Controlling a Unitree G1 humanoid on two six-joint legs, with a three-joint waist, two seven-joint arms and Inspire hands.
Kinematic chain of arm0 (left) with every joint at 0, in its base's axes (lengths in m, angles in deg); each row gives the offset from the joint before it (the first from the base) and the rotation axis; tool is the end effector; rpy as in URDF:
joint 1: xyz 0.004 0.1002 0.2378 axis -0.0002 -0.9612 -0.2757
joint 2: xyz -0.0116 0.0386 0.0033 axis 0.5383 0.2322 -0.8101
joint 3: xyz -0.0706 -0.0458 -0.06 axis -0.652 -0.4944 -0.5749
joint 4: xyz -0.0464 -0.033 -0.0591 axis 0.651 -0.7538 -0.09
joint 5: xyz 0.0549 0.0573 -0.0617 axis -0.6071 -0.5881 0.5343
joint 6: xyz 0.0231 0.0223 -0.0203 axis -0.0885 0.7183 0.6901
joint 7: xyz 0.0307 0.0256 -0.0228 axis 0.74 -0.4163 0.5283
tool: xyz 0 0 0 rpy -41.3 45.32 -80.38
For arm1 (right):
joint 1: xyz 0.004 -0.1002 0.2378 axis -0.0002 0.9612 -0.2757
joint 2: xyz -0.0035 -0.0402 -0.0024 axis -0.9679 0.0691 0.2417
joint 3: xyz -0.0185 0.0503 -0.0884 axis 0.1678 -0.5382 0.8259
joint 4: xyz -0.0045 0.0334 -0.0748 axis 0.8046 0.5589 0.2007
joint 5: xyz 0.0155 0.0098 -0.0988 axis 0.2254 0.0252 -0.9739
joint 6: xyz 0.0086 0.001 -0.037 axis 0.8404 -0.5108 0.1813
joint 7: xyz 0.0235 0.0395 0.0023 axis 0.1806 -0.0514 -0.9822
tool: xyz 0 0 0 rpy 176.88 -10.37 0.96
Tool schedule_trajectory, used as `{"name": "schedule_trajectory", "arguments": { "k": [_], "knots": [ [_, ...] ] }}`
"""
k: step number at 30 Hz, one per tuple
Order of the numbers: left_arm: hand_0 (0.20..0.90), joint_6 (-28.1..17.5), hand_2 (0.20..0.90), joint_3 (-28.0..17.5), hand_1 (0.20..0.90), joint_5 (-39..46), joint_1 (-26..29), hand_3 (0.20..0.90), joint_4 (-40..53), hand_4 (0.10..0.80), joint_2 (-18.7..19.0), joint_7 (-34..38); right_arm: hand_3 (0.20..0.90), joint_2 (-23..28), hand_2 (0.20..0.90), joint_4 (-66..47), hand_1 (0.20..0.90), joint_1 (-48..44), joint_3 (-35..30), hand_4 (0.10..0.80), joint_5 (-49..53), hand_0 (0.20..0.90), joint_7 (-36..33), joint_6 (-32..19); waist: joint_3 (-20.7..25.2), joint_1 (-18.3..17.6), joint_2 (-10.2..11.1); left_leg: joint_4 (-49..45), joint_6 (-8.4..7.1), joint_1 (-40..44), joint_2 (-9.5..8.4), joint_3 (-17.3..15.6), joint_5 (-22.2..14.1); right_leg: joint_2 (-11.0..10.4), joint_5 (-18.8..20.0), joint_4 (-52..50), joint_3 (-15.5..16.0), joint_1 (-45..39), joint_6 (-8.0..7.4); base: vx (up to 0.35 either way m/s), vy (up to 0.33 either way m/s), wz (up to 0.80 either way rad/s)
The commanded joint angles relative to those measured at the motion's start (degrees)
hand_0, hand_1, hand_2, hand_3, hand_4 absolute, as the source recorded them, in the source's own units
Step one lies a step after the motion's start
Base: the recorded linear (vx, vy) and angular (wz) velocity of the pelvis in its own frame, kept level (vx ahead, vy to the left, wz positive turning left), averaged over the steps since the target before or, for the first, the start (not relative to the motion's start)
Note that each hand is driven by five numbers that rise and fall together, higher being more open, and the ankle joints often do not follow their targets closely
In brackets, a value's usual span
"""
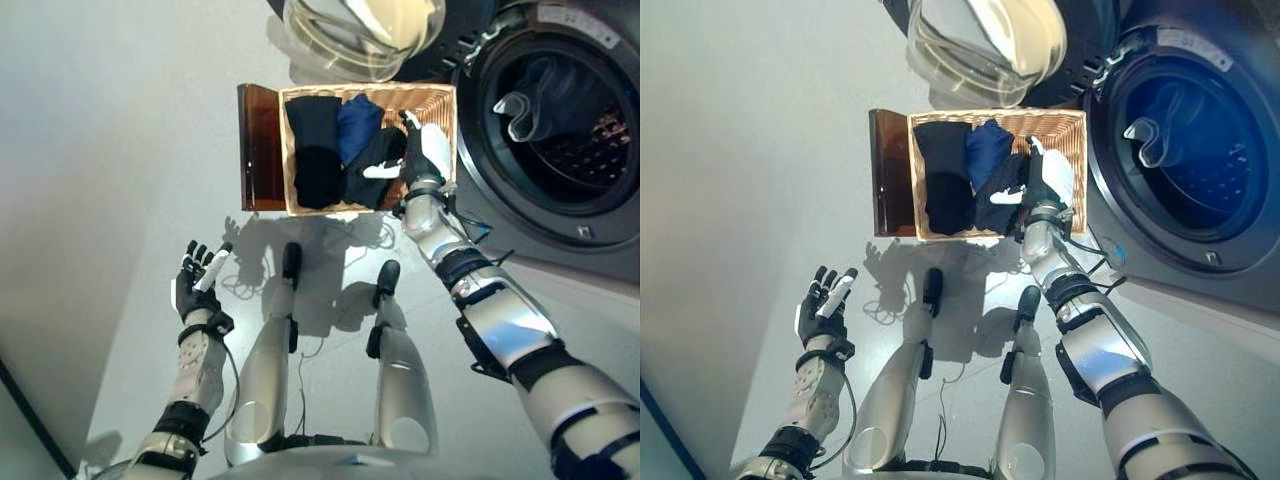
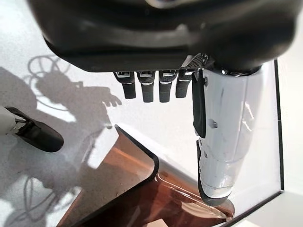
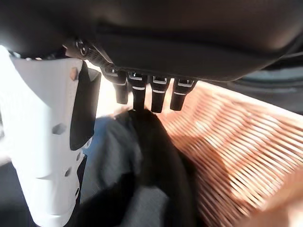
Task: Pick up the clothes and place them into the washing machine
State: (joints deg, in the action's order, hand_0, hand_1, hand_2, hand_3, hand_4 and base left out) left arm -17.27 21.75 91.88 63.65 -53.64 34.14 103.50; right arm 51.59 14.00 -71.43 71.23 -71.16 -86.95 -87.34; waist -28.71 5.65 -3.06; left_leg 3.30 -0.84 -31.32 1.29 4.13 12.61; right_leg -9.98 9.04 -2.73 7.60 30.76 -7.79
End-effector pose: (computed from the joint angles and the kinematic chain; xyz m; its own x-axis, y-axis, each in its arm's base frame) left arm 0.2059 0.1843 -0.0166 0.8916 0.3820 -0.2431 -0.4510 0.7963 -0.4030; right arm 0.3550 -0.1646 0.1128 0.9603 -0.2163 0.1761 0.2751 0.6303 -0.7260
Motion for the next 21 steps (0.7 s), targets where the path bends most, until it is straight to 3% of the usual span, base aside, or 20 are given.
{"name": "schedule_trajectory", "arguments": {
  "k": [1,21],
  "knots": [
    [0.9,-4.1,0.9,-0.9,0.9,-1.0,-0.8,0.9,6.5,0.8,3.3,-0.4,0.9,4.4,0.9,0.8,0.9,-6.7,2.5,0.8,-2.7,0.9,-0.2,-1.2,-0.4,1.3,-0.8,1.7,-3.66,1.2,-0.19,-1.5,-1.5,0.3,-5.0,-5.5,-0.3,0.6,0.49,-0.019,0.006,0.08],
    [0.9,-4.1,0.9,1.9,0.9,-0.2,-0.2,0.9,10.6,0.8,2.7,-0.8,0.9,7.6,0.9,10.6,0.9,-13.5,5.1,0.8,-2.4,0.9,1.3,0.5,-1.1,2.3,-4.3,1.7,-3.89,-6.9,-0.9,-0.4,-0.3,-0.1,-4.9,-7.1,-1.1,9.3,0.46,-0.001,0.001,0.0]
  ]
}}
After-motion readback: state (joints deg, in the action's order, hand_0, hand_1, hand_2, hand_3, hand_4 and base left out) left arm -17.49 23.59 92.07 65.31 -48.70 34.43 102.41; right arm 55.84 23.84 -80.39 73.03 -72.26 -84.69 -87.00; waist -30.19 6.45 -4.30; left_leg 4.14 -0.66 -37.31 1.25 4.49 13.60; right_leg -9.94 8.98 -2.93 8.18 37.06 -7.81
